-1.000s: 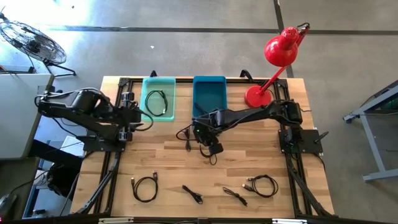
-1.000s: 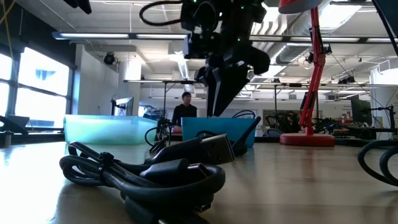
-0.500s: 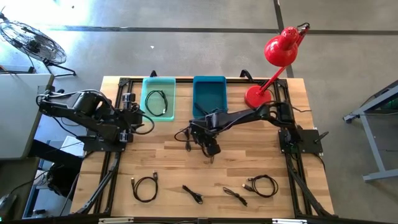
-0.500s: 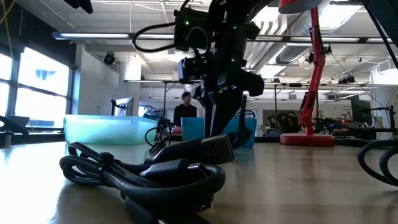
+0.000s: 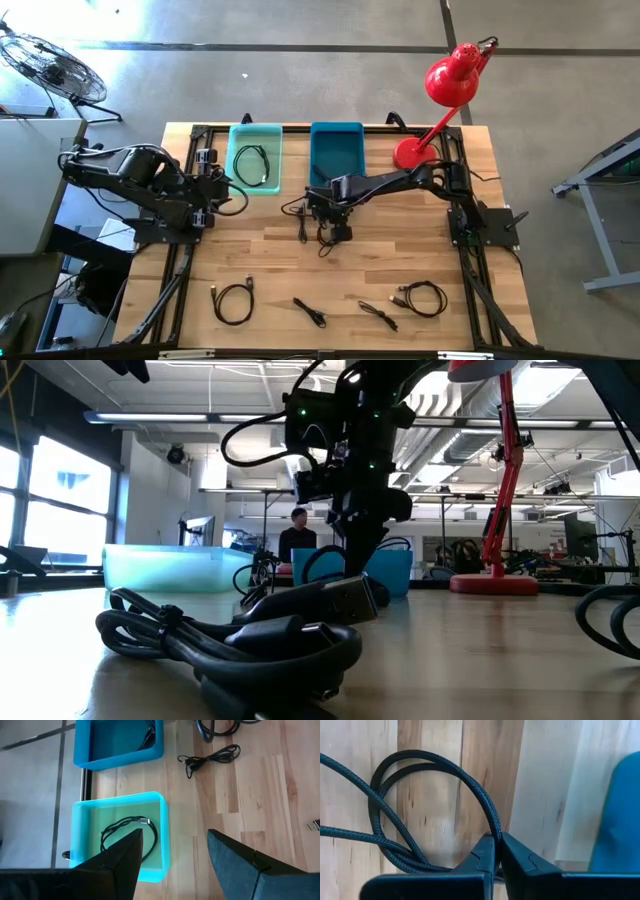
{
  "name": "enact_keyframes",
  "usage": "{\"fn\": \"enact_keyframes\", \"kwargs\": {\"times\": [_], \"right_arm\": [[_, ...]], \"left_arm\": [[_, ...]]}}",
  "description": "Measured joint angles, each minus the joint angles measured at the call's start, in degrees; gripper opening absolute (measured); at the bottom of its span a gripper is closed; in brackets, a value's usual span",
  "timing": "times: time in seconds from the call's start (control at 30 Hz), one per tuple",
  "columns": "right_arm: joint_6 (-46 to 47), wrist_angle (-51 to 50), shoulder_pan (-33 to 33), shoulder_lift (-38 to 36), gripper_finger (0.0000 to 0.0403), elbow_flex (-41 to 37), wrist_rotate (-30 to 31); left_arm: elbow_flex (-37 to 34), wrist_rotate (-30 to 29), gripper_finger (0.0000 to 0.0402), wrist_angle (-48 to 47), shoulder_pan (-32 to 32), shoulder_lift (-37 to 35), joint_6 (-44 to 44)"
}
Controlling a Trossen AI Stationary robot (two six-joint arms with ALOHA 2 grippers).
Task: Pick & Place USB Port
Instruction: Put the black HDMI cable into the green bin
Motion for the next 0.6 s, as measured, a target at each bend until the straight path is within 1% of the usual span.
{"fn": "enact_keyframes", "kwargs": {"times": [0.17,0.3,0.43,0.53,0.6], "right_arm": [[2.6,-0.7,0.0,-0.5,0.0005,0.0,0.0],[4.8,-1.5,0.4,-3.7,0.0004,0.0,0.9],[6.6,-1.7,1.2,-10.0,0.0003,0.0,1.6],[7.4,-0.3,1.7,-16.1,0.0002,0.0,2.5],[7.7,2.2,1.7,-20.1,0.0002,0.0,1.7]], "left_arm": [[0.0,-1.5,0.0215,0.3,0.0,0.0,0.0],[0.0,-3.5,0.0215,1.7,0.0,0.0,-0.1],[0.0,-5.2,0.0215,4.1,0.0,0.0,3.5],[0.0,-5.3,0.0215,7.8,0.0,0.0,8.6],[0.0,-4.8,0.0215,11.9,0.0,0.0,13.5]]}}
